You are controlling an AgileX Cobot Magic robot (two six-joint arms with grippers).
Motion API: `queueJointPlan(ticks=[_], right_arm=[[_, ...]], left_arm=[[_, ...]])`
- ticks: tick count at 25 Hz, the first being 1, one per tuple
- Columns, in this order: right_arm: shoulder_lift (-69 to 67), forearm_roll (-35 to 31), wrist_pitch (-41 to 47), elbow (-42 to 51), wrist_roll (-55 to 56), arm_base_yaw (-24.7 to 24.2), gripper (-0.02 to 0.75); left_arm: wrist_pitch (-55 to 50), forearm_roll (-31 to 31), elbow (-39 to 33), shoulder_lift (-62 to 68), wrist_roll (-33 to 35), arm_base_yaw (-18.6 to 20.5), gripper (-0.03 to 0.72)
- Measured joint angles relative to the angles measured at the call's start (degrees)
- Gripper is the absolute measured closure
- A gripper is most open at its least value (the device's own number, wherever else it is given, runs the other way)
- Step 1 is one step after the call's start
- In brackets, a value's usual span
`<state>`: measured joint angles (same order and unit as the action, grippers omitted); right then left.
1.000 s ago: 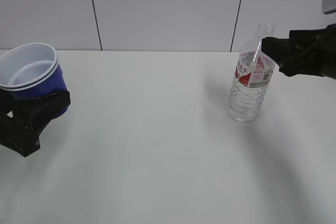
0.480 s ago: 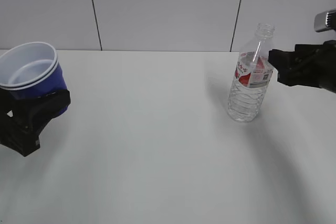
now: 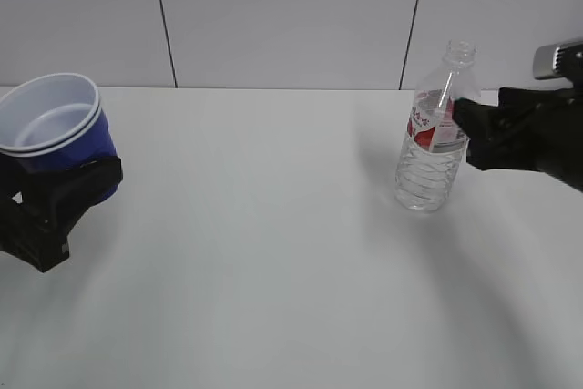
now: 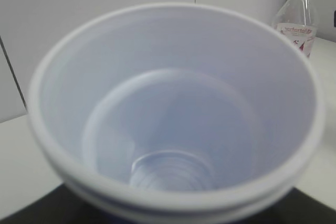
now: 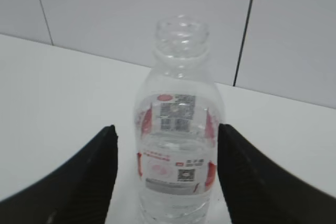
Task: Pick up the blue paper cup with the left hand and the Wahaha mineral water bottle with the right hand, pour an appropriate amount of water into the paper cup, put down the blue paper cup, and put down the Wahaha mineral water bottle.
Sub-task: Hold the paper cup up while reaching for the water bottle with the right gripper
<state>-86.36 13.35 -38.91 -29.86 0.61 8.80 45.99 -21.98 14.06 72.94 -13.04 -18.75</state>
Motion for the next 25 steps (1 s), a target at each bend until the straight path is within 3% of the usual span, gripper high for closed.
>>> queueJointPlan(ticks=[9,14,25], right_arm=[[-7.18,-14.80,-18.21,7.66,-6.90,6.15,0.288],[-11.90,-16.08,-25.20,8.18,-7.02,6.19,0.289],[-17.89,-16.40,-26.11,8.18,-7.94,6.19,0.290]], left_arm=[[0.00,-0.02,0.00,0.00,0.00,0.00,0.269],[0.00,-0.02,0.00,0.00,0.00,0.00,0.269],[0.00,-0.02,0.00,0.00,0.00,0.00,0.270]])
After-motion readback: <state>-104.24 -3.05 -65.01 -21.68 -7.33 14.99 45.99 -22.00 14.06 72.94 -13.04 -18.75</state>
